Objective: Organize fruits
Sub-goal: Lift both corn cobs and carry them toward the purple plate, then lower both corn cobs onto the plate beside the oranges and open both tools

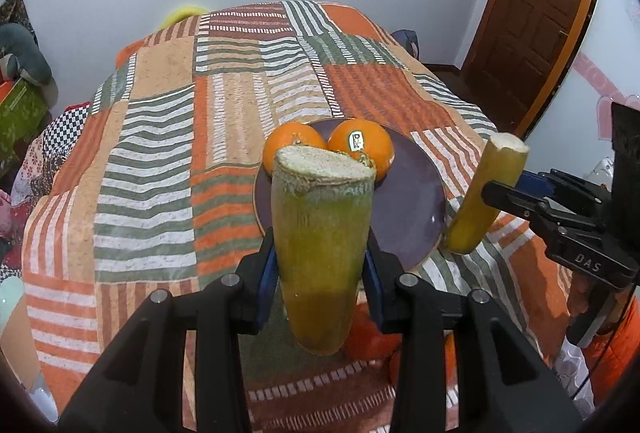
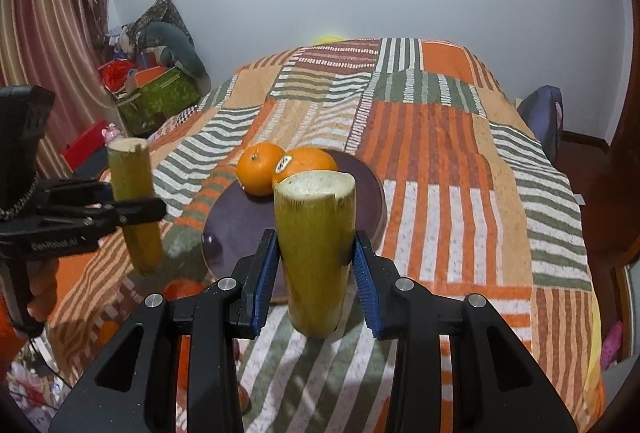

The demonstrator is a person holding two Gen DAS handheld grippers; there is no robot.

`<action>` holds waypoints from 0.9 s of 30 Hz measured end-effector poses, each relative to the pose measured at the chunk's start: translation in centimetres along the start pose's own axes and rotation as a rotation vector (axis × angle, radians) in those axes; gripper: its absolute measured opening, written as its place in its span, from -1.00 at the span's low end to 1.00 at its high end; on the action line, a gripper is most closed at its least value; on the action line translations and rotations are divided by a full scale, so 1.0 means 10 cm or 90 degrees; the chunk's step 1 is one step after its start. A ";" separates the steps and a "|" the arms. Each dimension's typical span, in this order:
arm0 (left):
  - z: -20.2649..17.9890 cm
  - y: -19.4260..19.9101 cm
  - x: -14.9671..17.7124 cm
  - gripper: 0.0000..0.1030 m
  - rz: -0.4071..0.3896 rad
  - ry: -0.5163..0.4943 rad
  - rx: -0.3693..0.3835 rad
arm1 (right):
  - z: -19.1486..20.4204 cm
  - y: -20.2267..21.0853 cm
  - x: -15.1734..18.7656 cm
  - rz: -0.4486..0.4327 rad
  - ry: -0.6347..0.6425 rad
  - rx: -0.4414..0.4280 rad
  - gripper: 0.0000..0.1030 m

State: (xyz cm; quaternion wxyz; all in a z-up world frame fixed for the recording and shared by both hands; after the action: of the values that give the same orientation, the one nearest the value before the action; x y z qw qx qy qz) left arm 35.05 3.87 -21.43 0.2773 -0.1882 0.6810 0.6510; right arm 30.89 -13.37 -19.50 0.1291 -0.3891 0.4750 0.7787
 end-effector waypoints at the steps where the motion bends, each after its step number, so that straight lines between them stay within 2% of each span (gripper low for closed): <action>1: -0.01 -0.03 -0.01 -0.26 0.000 -0.003 -0.004 | 0.00 -0.03 -0.03 0.000 0.005 0.002 -0.34; 16: -0.04 -0.51 -0.16 -0.26 0.023 0.008 -0.021 | -0.13 -0.37 -0.18 0.023 -0.008 0.018 -0.34; 27: 0.17 -0.69 -0.24 -0.26 0.048 0.070 0.000 | -0.32 -0.58 -0.19 0.045 -0.037 0.040 -0.34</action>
State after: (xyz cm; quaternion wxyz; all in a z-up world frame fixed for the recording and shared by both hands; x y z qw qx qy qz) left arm 41.40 4.74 -25.38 0.2147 -0.1979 0.7018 0.6498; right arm 37.06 -12.71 -22.61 0.1272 -0.3452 0.5089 0.7782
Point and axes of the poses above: each gripper's, at about its wrist camera, not at the fingertips, and y roughly against the way its jaws point, z to its left, x to its underside, the point moved 6 cm from there along -y, roughly the way its jaws point, and after that the axes turned 8 degrees about -x, right-handed, at the moved point
